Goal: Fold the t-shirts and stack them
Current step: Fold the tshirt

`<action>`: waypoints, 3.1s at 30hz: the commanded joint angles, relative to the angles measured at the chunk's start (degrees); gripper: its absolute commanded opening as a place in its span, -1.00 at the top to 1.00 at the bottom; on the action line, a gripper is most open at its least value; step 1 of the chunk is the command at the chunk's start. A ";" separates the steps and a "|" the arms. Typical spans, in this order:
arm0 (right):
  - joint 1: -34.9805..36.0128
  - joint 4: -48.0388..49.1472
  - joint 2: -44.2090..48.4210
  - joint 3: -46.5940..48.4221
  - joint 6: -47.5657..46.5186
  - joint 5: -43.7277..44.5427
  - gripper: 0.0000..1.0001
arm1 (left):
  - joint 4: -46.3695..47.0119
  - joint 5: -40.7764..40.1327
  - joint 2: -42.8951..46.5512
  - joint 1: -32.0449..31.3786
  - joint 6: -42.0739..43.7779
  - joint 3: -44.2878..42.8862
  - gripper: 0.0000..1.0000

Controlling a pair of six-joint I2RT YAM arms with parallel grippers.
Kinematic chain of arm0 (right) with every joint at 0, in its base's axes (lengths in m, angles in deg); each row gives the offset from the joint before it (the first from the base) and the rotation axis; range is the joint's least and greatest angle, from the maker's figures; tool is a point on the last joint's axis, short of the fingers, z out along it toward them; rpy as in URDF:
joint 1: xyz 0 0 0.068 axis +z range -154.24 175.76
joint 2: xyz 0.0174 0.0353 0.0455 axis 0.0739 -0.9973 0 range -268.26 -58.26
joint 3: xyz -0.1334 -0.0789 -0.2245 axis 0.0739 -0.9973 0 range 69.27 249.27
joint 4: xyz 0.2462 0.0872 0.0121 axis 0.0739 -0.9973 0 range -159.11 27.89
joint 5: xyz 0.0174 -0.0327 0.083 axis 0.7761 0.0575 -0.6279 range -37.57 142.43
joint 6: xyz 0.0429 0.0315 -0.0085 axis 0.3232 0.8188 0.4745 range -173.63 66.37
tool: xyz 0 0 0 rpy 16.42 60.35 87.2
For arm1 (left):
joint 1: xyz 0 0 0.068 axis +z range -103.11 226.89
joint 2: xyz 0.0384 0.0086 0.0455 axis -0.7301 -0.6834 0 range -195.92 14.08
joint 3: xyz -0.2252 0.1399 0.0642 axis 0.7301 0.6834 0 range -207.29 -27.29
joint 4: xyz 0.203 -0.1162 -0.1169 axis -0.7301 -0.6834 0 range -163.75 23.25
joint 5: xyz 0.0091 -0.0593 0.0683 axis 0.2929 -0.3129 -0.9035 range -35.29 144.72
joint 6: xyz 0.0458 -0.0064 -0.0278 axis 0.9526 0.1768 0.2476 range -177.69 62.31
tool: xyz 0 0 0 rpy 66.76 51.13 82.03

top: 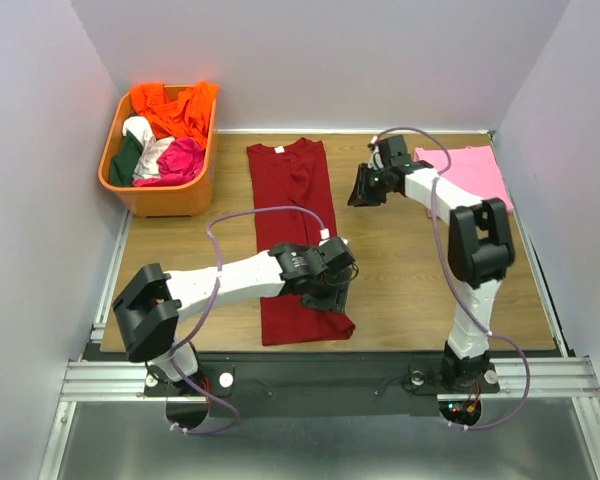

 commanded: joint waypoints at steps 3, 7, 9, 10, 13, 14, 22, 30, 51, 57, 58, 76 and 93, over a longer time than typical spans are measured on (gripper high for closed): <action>0.03 0.91 19.48 -16.28 3.21 -4.43 0.35 | 1.15 -4.07 8.21 1.11 -3.33 4.66 -0.22; 4.33 0.82 28.80 -27.30 5.94 -7.89 0.35 | 3.87 -3.82 11.04 3.75 -4.30 10.74 -0.02; 8.63 0.74 33.55 -31.69 8.56 -8.68 0.35 | 4.40 -3.38 11.92 5.33 -4.04 13.80 0.10; 10.21 0.82 34.78 -33.71 9.54 -8.77 0.35 | 5.10 -3.38 12.18 5.60 -3.86 14.78 0.11; 16.98 0.91 39.35 -40.84 13.41 -7.80 0.36 | 5.72 -3.12 12.80 6.31 -3.25 17.60 0.16; 18.47 0.91 40.06 -43.46 14.37 -7.63 0.36 | 6.24 -2.94 12.97 6.57 -3.25 18.13 0.17; 25.16 1.09 43.67 -52.71 19.30 -7.27 0.37 | 8.53 -2.94 14.82 7.45 -3.95 21.99 0.17; 30.96 2.67 40.77 -51.32 21.41 -4.74 0.44 | 10.55 -1.10 15.25 7.45 -4.65 24.37 0.18; 39.14 6.01 29.60 -44.90 24.49 -1.04 0.56 | 9.50 -2.15 20.44 7.45 -6.32 24.20 0.18; 39.67 5.92 32.15 -42.61 25.89 0.80 0.55 | 8.80 -2.24 21.32 7.54 -6.85 24.20 0.18; 39.67 5.83 33.11 -42.44 26.24 1.42 0.55 | 8.80 -2.24 21.50 7.54 -6.94 24.28 0.18; 40.55 -3.31 30.76 -37.87 27.13 18.65 0.33 | 5.28 -7.25 29.76 15.18 -4.48 27.53 0.11; 41.60 -6.03 27.67 -36.64 28.71 23.49 0.57 | 6.60 -6.37 33.62 18.08 -3.42 30.88 0.11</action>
